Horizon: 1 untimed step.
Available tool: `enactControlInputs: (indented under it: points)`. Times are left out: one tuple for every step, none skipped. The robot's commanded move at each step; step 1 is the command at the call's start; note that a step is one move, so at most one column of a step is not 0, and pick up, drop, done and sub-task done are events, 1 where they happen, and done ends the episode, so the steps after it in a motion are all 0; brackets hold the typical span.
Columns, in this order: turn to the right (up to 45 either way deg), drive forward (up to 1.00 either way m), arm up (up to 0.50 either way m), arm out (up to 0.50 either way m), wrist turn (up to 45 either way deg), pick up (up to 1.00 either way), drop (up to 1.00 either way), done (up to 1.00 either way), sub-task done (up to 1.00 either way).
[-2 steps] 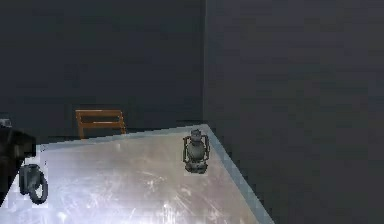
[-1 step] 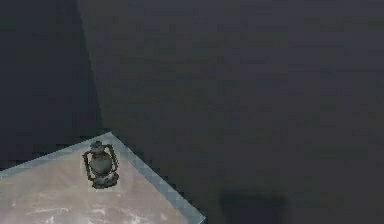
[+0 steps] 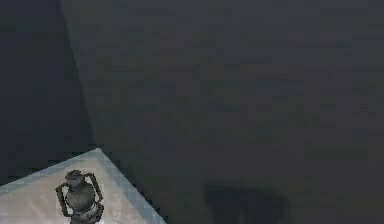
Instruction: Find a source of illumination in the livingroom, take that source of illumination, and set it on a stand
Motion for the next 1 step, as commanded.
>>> enactControlInputs:
  points:
    - [45.0,0.0,0.0,0.0,0.0,0.0,0.0,0.0,0.0]
